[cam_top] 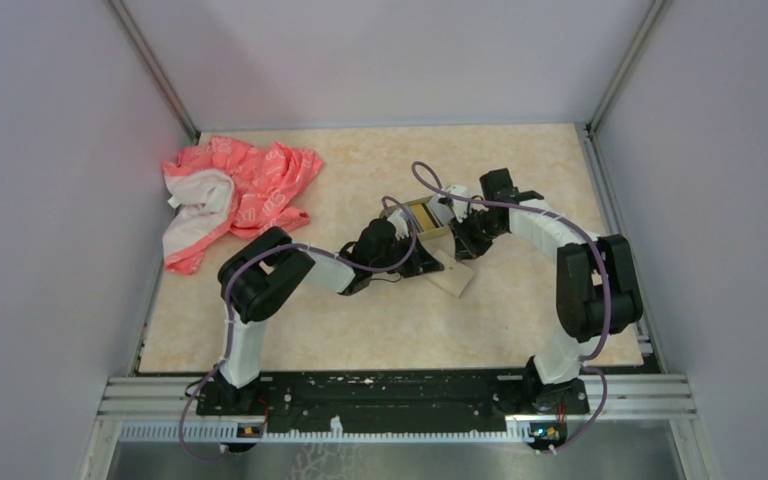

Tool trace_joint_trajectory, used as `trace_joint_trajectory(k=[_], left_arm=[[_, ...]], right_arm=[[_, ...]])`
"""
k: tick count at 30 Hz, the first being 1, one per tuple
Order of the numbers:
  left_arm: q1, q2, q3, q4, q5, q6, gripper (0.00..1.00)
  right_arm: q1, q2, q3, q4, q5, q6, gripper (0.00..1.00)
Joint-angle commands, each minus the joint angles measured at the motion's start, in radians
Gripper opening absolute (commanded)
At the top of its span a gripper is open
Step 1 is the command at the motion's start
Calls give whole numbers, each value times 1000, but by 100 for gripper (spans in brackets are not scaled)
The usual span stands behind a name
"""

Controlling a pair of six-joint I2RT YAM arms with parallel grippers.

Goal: Put the credit cards into the card holder
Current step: Close the card holder at the center of the board.

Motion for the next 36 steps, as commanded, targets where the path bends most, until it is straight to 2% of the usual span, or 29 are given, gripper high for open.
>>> trace_joint_trajectory(k=[1, 11, 20, 23, 30, 36], left_arm=[[8, 45, -19, -148, -26, 45, 0], [8, 44, -23, -146, -28, 44, 0], [9, 47, -21, -146, -26, 45, 0], [8, 46, -21, -145, -25, 45, 0], [8, 45, -21, -145, -25, 45, 0], [9, 45, -22, -145, -23, 47, 0]], right_arm=[[7, -31, 50, -20, -31, -8, 16], [-5, -48, 53, -33, -29, -15, 18], [-5, -36, 53, -8, 23, -1, 16], [-5, -34, 53, 4, 34, 5, 13], [-6, -32, 63, 1, 37, -3, 0], [-20, -40, 69, -6, 24, -18, 0]])
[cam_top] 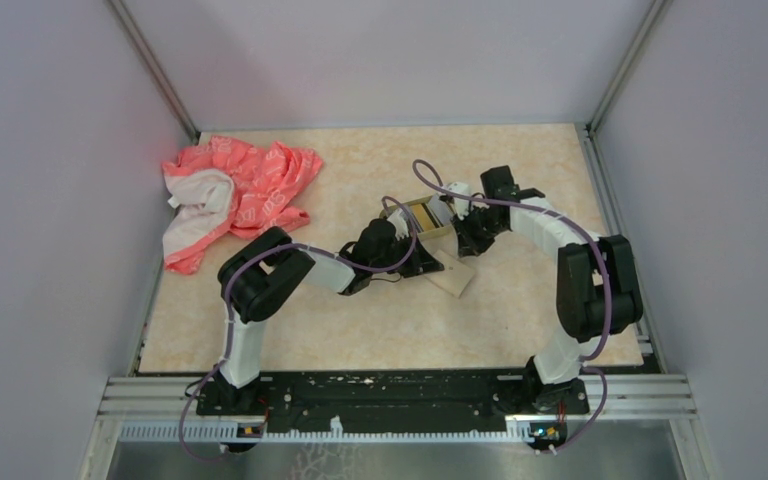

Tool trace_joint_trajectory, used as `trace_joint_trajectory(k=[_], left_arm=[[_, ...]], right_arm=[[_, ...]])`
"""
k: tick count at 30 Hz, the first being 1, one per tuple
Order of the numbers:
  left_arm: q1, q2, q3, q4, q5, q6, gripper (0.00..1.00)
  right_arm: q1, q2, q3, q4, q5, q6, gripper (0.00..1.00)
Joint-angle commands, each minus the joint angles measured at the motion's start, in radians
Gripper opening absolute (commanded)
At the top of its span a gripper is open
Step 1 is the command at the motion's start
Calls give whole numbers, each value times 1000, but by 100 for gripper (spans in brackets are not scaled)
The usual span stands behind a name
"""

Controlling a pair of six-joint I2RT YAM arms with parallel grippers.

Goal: Put the credit cards into the card holder
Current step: Close the card holder at the center of the board.

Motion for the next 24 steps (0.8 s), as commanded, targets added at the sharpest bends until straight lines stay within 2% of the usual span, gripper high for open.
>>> trace_joint_trajectory(k=[1, 5, 8, 10, 24], left_arm=[[9, 46, -21, -145, -24, 47, 0], [8, 48, -18, -143, -20, 47, 0], [9, 48, -18, -143, -20, 46, 0], [8, 47, -18, -145, -21, 47, 0], [9, 49, -16, -145, -20, 45, 0]], right_arm=[[-16, -42, 53, 10, -17, -18, 0], [-19, -29, 66, -9, -6, -29, 0], [-19, -10, 70, -15, 4, -37, 15], [-18, -11, 66, -11, 3, -36, 19], [-18, 25, 81, -26, -3, -38, 25]])
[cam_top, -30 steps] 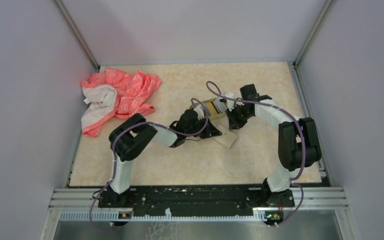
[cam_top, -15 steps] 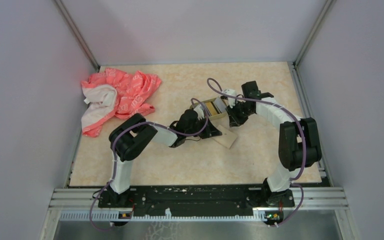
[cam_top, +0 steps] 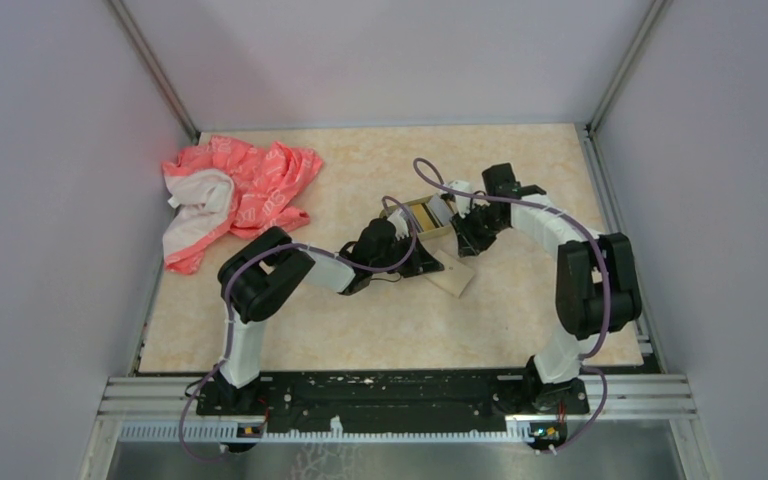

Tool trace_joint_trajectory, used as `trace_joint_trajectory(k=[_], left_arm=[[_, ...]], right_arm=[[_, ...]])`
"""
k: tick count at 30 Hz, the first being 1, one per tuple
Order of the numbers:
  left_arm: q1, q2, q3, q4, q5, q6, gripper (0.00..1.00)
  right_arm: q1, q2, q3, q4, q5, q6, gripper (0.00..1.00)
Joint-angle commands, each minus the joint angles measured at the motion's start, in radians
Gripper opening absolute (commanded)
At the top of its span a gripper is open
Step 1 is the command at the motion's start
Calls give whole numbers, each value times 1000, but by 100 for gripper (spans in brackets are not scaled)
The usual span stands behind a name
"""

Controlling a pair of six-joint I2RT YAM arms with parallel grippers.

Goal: Put the credit cards into the card holder
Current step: Close the card holder at the center of the board.

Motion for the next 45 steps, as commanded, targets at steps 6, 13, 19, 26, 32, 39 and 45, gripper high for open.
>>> trace_joint_trajectory(k=[6, 13, 19, 26, 32, 39, 45], left_arm=[[8, 50, -19, -142, -21, 45, 0], [8, 50, -21, -140, -21, 45, 0], [7, 51, -20, -140, -20, 44, 0], [8, 51, -23, -140, -21, 45, 0], [8, 51, -21, -140, -20, 45, 0], [7, 55, -15, -142, -18, 45, 0], [8, 68, -7, -142, -13, 43, 0]], right_arm=[[-2, 19, 63, -7, -6, -9, 20], [-2, 30, 73, -8, -6, -7, 11], [-2, 34, 72, -14, -2, -9, 14], [-1, 36, 74, -19, -3, -10, 10], [-2, 35, 77, -31, -12, -18, 0], [9, -1, 62, -58, -67, -40, 0], [59, -27, 17, -48, -48, -48, 0]])
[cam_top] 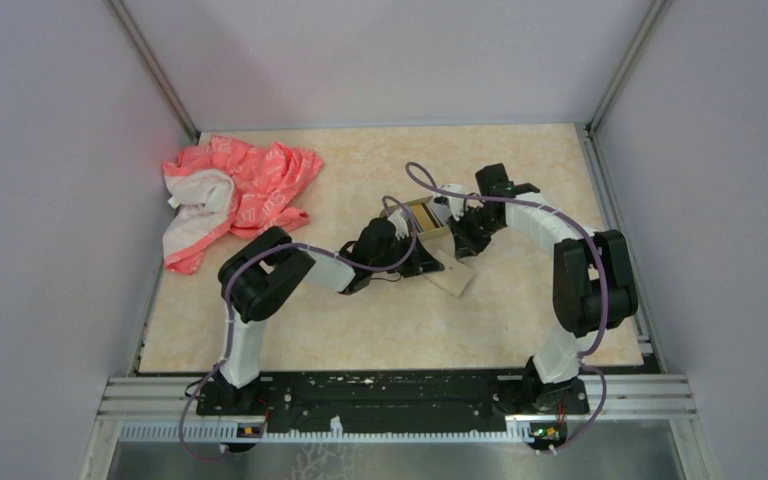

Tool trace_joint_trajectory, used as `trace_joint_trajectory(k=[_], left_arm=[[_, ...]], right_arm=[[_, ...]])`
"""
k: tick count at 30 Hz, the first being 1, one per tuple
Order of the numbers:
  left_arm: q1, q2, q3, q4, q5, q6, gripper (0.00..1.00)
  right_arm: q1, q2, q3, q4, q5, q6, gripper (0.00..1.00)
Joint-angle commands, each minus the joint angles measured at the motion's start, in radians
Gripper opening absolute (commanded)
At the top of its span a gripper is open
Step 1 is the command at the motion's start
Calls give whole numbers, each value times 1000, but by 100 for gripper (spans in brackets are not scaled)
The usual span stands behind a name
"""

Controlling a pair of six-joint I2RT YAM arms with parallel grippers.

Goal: Put the credit cards into the card holder
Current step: Close the card holder at the center of the board.

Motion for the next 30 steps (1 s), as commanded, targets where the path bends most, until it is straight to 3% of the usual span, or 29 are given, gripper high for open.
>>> trace_joint_trajectory(k=[1, 30], left_arm=[[5, 66, -11, -140, -21, 44, 0], [6, 74, -3, -140, -16, 42, 0]], right_arm=[[39, -54, -17, 9, -20, -16, 0], [112, -63, -66, 43, 34, -5, 0]])
